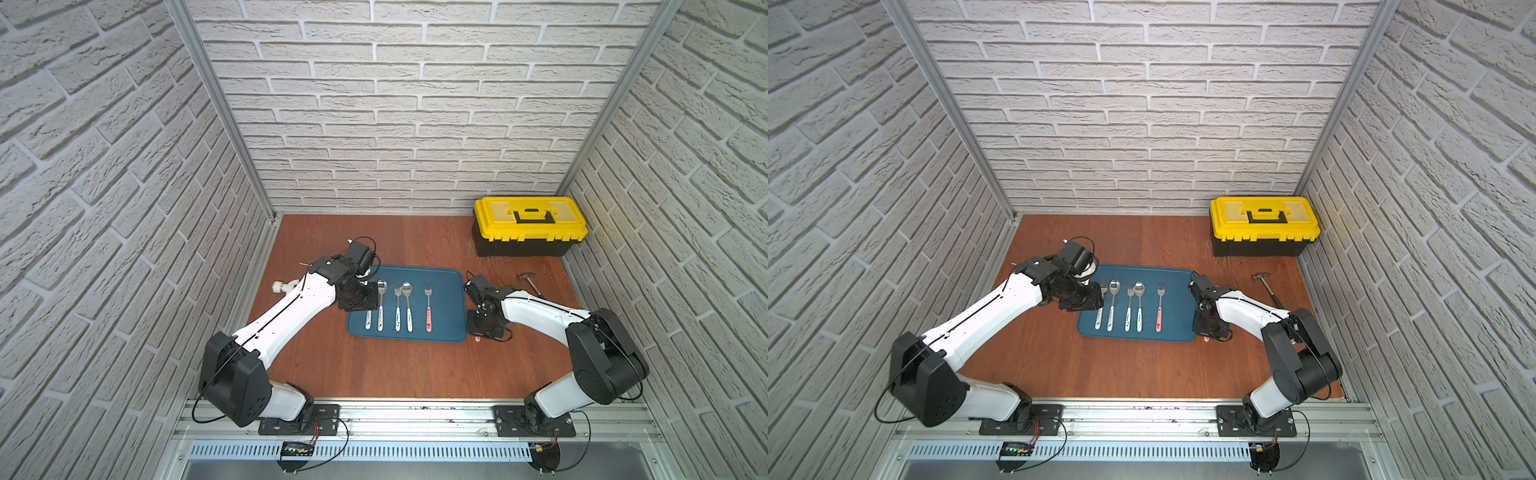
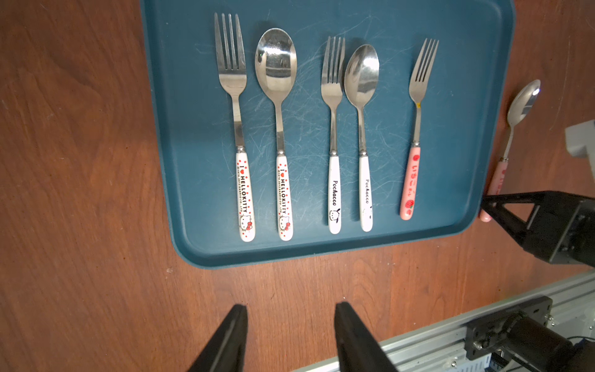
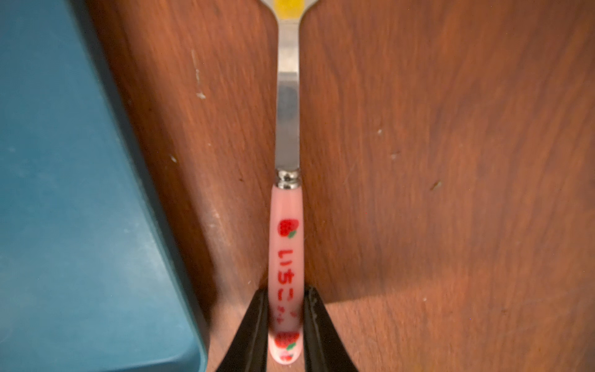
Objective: Set the spoon and fork side by side
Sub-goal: Pick up the spoon from the center of the board, then place the spoon on the tray.
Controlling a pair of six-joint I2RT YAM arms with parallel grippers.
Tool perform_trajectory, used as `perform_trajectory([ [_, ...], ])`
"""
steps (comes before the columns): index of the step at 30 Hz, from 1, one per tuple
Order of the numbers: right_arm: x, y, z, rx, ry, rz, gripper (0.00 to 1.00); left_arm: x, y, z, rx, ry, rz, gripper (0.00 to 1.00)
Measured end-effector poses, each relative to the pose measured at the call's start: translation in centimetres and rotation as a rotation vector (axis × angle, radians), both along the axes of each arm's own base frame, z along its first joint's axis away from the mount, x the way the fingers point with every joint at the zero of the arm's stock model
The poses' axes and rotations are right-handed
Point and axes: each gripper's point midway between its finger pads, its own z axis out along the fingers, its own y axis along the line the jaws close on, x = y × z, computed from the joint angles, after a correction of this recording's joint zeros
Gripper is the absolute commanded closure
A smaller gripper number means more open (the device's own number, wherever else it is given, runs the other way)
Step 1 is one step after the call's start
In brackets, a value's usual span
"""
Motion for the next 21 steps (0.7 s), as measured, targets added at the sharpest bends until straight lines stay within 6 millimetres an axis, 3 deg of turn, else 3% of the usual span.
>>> perform_trajectory([
  [6, 0.5, 0.7, 2.4, 0.019, -0.054, 0.019, 0.78, 0.0, 0.0, 0.0, 0.0, 0.0, 0.0, 0.51],
  [12, 2.1, 4.9, 5.1, 0.065, -0.13, 0.107, 0.78, 0.1, 0.0, 0.1, 0.0, -0.002, 0.001, 0.51],
  [17, 2.6, 8.1, 4.1, 0.073, -0.1, 0.162, 0.78, 0.1, 0.1, 0.1, 0.004, -0.004, 0.003, 0.51],
  [21, 2.6, 9.0, 2.7, 0.062, -0.057, 0.172, 0.78, 0.1, 0.2, 0.2, 0.007, -0.01, 0.005, 0.51],
])
